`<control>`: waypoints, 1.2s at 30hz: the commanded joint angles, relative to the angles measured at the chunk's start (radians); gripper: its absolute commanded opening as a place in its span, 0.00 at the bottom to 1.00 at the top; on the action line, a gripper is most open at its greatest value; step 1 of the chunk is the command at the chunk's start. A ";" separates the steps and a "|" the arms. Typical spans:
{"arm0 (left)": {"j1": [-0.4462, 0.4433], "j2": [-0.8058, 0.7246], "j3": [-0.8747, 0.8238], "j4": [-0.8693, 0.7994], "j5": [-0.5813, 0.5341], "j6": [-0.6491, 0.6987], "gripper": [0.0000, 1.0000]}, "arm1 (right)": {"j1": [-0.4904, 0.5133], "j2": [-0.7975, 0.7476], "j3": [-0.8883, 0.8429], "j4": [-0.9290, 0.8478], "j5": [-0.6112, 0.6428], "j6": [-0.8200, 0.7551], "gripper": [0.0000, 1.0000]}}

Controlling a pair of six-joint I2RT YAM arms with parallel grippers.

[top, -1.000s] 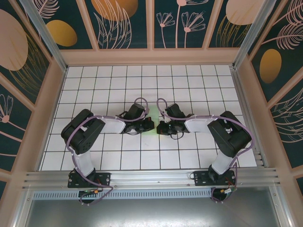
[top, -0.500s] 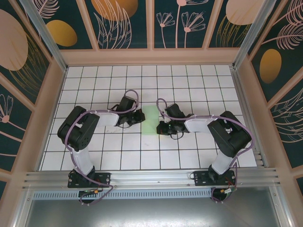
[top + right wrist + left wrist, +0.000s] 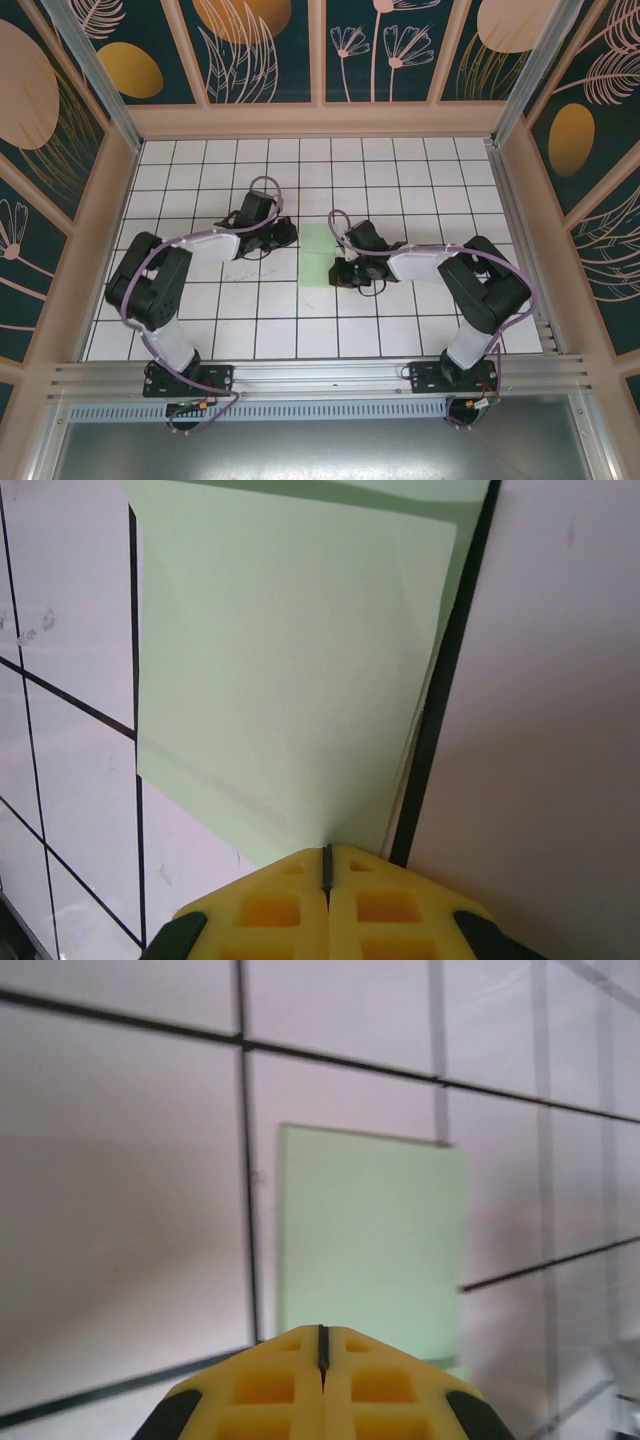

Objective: Fold a paper plane with a square sheet of paper (pick it up from the middle)
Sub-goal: Fold the triangle a second time at the center of the table.

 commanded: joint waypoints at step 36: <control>-0.111 0.134 -0.077 0.120 0.059 -0.083 0.00 | 0.018 0.199 0.282 -0.117 -0.004 -0.016 0.00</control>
